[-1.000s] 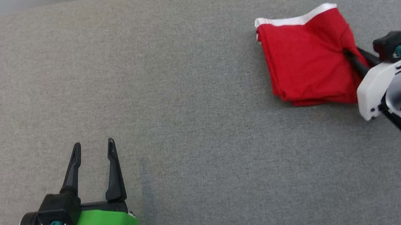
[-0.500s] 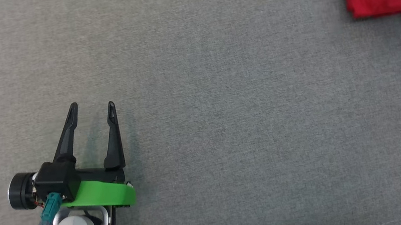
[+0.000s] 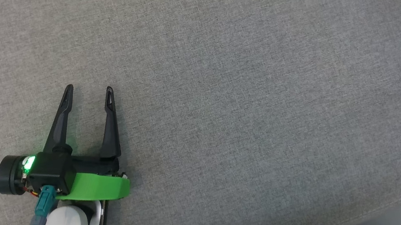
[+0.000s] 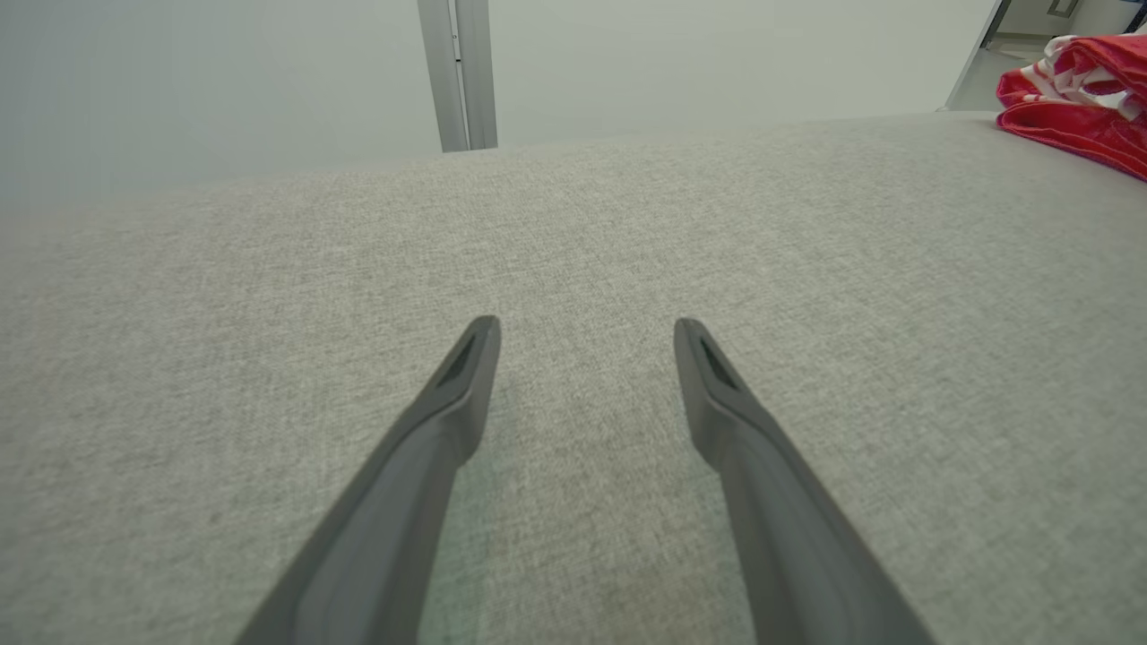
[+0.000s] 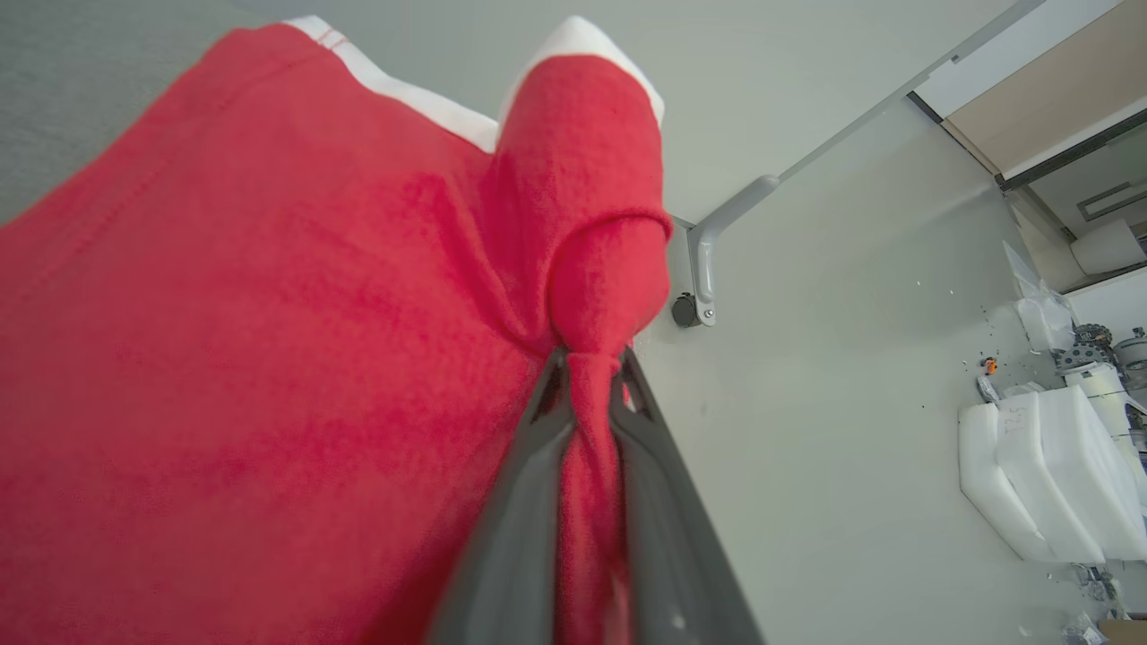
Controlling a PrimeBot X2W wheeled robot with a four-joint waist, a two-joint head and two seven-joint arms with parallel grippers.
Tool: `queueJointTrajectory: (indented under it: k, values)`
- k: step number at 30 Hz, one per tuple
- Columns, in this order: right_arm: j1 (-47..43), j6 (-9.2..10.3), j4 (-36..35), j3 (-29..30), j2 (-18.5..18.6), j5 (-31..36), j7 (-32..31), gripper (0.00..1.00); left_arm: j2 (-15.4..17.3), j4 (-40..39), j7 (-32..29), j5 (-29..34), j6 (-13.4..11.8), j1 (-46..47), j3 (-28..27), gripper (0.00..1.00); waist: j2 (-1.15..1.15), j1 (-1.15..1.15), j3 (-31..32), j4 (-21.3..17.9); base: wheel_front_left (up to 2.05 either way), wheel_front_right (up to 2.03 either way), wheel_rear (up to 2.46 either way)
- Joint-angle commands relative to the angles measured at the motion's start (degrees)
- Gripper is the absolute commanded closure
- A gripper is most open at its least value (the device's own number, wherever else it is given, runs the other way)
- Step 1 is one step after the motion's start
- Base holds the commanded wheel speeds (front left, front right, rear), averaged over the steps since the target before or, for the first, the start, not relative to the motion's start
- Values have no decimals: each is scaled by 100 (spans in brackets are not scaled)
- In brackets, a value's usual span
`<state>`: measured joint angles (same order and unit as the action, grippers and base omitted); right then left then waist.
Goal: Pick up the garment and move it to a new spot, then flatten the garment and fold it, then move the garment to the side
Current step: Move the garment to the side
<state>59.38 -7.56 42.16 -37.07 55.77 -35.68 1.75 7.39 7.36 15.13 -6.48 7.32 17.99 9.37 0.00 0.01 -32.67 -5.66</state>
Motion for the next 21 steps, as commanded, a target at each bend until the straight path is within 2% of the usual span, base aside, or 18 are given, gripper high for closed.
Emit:
queueJointTrajectory:
  k: [1, 9, 10, 11, 12, 17, 21]
  values:
    - [170, 16, 117, -14, 61, 75, -32, 100, 46, -38, -3, 7, 21, 70, 22, 0, 0, -1, -66, -21, 0, 0, 0]
    - [696, 15, 667, -307, 34, 473, -143, 100, 109, -189, -5, -20, 19, -1, 52, 0, 0, -1, -197, 47, 0, 0, 0]
    - [760, 15, 764, -313, 25, 505, -107, 71, 113, -193, -5, -17, 19, -4, 57, 0, 0, -1, -212, 56, 0, 0, 0]
    - [807, 15, 834, -316, 7, 529, -58, 33, 116, -193, -7, -14, 19, 0, 63, 0, 0, -1, -221, 63, 0, 0, 0]
    - [854, 16, 934, -304, -21, 555, -12, 0, 112, -192, -7, -11, 19, 10, 70, 0, 0, -1, -226, 74, 0, 0, 0]
    - [1065, 15, 1329, -259, -97, 871, 403, 0, 70, -179, -7, -28, 20, 37, 50, 0, 0, -1, -169, 93, 0, 0, 0]
    - [1155, 15, 1605, -123, -305, 993, 842, 0, 9, -153, -6, -63, 13, -17, -12, 0, 0, -1, 25, 105, 0, 0, 0]
